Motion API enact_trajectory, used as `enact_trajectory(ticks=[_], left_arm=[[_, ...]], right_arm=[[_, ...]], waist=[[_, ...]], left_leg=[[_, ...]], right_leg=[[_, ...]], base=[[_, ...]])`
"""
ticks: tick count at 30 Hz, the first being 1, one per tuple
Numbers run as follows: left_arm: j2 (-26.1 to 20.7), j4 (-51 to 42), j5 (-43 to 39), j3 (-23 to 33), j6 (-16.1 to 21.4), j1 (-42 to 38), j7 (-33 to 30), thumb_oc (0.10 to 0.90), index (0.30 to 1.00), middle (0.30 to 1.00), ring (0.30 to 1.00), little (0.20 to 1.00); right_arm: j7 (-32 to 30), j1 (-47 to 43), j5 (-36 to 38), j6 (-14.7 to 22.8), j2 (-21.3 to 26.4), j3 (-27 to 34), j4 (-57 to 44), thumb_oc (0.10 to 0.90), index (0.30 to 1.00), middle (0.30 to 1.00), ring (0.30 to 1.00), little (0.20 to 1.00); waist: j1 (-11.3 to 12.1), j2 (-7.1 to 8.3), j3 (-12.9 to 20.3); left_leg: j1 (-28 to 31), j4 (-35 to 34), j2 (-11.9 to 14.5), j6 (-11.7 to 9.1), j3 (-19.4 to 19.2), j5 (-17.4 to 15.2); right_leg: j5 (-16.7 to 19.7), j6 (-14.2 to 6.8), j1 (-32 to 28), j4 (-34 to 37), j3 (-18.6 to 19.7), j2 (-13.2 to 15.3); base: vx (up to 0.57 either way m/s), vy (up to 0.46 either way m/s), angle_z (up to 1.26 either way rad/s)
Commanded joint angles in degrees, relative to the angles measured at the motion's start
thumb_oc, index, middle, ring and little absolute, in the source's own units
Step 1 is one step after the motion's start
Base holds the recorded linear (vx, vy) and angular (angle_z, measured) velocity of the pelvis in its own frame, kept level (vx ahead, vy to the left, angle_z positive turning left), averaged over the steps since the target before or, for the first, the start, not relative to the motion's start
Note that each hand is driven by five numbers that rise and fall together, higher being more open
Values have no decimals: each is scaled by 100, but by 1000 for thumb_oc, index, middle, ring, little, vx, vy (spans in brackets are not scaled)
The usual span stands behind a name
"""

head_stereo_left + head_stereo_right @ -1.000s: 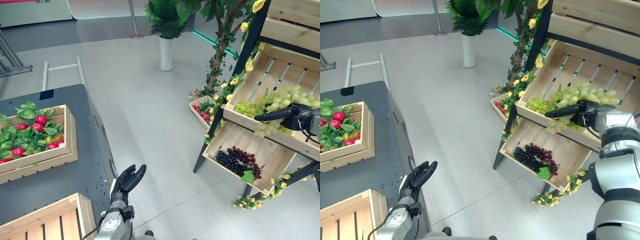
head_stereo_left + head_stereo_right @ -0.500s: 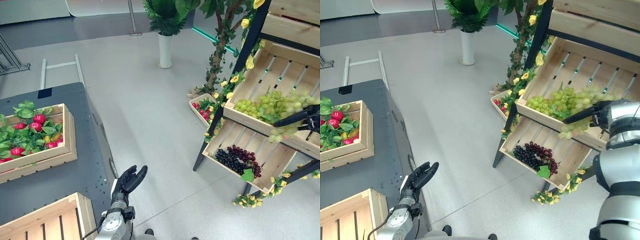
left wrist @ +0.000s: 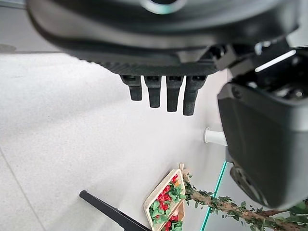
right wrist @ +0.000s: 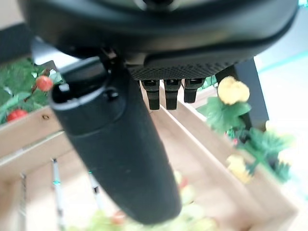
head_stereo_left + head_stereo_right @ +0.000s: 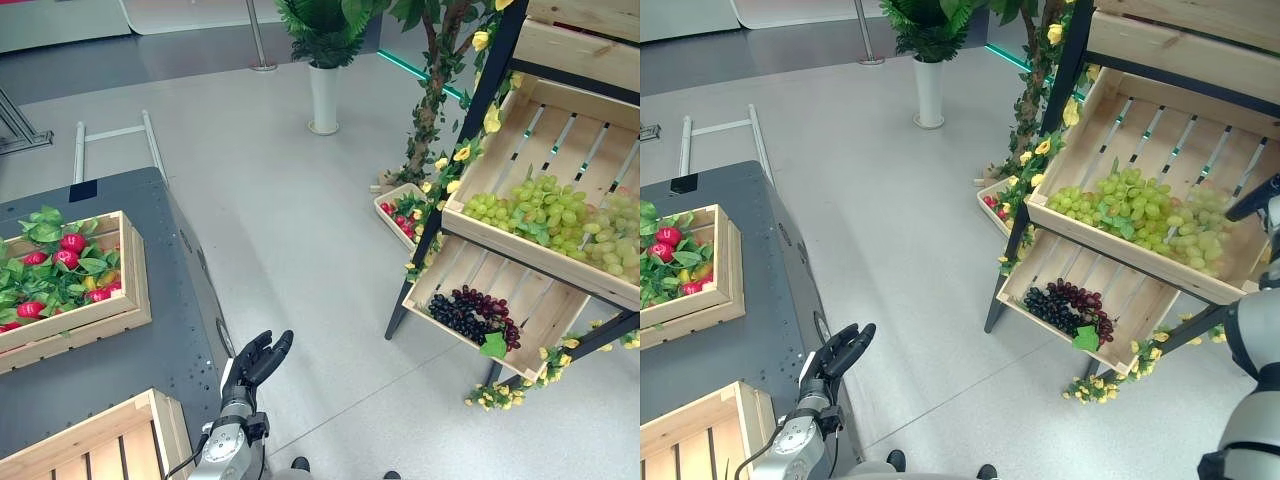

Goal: Pick up the fruits from the basket on one side to the basket on the other side

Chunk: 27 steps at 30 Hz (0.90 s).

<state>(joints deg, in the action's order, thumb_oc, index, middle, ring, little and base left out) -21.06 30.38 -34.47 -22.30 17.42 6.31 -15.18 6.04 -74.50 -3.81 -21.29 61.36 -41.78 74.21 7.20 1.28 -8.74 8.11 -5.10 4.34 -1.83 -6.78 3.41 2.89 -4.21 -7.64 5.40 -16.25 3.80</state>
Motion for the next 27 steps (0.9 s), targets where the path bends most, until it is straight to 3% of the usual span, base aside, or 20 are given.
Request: enact_trajectory(ticks=[1,6,11,14,16,17,21,24,27], left_arm=[[-380,-626,66,-330,554,-394,105,800,900,900,900,900],[-403,-675,41,-313,492,-408,127,800,900,900,900,900],[-418,-671,16,-315,422,-471,122,800,900,900,900,900],[-401,-660,-4,-233,407,-439,231,800,900,900,900,900],[-409,-669,-8,-223,402,-433,244,800,900,900,900,900],[-376,-681,8,-170,391,-423,282,800,900,900,900,900],[-299,-759,79,-126,370,-419,239,800,900,900,900,900],[-254,-860,115,-149,324,-480,135,800,900,900,900,900],[-232,-898,143,-154,316,-525,91,800,900,900,900,900]], right_arm=[[-454,-1399,-880,875,702,-1091,-346,800,900,900,900,900],[-590,-1296,-691,918,652,-1038,-378,800,900,900,900,900],[-891,-1058,209,1562,488,-587,-604,800,900,900,900,900],[-1125,-721,761,2035,382,-245,-1322,800,900,900,900,900],[-1145,-625,855,2092,374,-164,-1482,800,900,900,900,900],[-1369,-180,937,2081,310,140,-2232,800,900,900,900,900],[-1803,703,682,2083,206,591,-3388,800,900,900,900,900],[-2197,1476,35,2070,31,929,-4238,800,900,900,900,900],[-2219,1893,-64,1962,-79,1149,-4655,800,900,900,900,900]], waist=[[143,451,398],[172,447,415],[188,429,410],[169,396,423],[155,398,437],[109,366,433],[34,338,413],[-29,286,372],[-74,262,341]], left_leg=[[34,10,-264,-44,55,-704],[17,10,-265,-36,75,-713],[16,10,-274,-35,104,-719],[24,10,-282,-35,110,-734],[8,10,-288,-31,117,-729],[14,10,-296,-19,111,-738],[23,10,-301,10,97,-752],[33,10,-307,41,88,-761],[40,10,-304,62,62,-765]], right_leg=[[-549,101,-255,-40,-34,-63],[-565,100,-252,-40,-63,-52],[-571,100,-263,-40,-109,-40],[-581,97,-274,-40,-128,-21],[-577,96,-259,-40,-137,-15],[-574,94,-258,-40,-142,-5],[-569,94,-250,-40,-125,5],[-566,80,-244,-40,-96,15],[-561,72,-236,-40,-71,20]], base=[[0,0,0],[0,0,0],[0,0,0],[0,0,0],[0,0,0],[0,0,0],[-8,-1,0],[-26,-3,1],[-53,-4,0]])
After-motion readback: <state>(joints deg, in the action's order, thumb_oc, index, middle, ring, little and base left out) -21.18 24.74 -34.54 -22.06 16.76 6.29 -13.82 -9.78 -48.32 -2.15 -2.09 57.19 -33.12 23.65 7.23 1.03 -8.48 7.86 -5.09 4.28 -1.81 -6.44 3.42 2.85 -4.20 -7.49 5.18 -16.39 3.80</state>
